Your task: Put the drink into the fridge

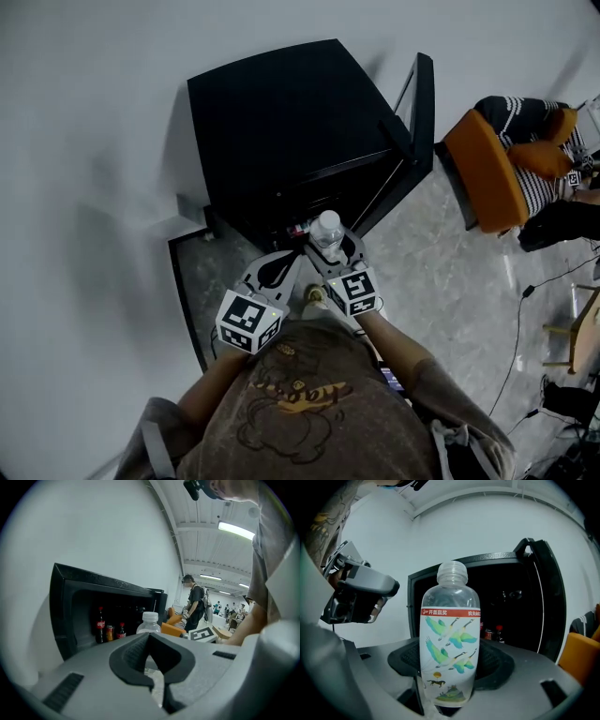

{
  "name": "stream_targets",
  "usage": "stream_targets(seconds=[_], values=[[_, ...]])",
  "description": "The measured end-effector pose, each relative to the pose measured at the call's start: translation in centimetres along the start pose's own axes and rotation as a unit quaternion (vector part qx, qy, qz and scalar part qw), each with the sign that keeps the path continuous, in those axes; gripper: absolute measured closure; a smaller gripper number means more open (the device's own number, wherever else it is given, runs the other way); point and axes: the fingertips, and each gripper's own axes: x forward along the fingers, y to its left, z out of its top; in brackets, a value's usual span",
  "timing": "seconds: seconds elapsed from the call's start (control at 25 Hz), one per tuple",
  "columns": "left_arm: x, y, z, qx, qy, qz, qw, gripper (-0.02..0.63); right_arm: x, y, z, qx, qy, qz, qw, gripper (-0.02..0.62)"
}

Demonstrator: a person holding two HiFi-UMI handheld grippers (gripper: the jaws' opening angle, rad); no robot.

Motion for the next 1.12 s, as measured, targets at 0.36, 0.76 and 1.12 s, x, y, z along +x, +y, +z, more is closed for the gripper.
stream_targets(seconds=[0.36, 0.76, 1.12], values=[[1.8, 1.0, -0.7, -0.013, 0.001, 0.03, 0.9995, 0.603, 5.5, -2.2, -1.2, -0.003, 0.003, 0.025, 1.0, 0.284], [3.7, 0.8, -2.7, -0.034, 0.024, 0.033, 0.9986, 0.603, 10.6, -3.5, -1.9, -0.018, 0.006, 0.041, 0.999, 0.284], [4.7, 1.9, -2.6, -0.049, 0.026, 0.041, 0.9976, 0.603, 14.3, -4.1, -2.4, -0.027, 0.008, 0.054, 0.998, 0.284]])
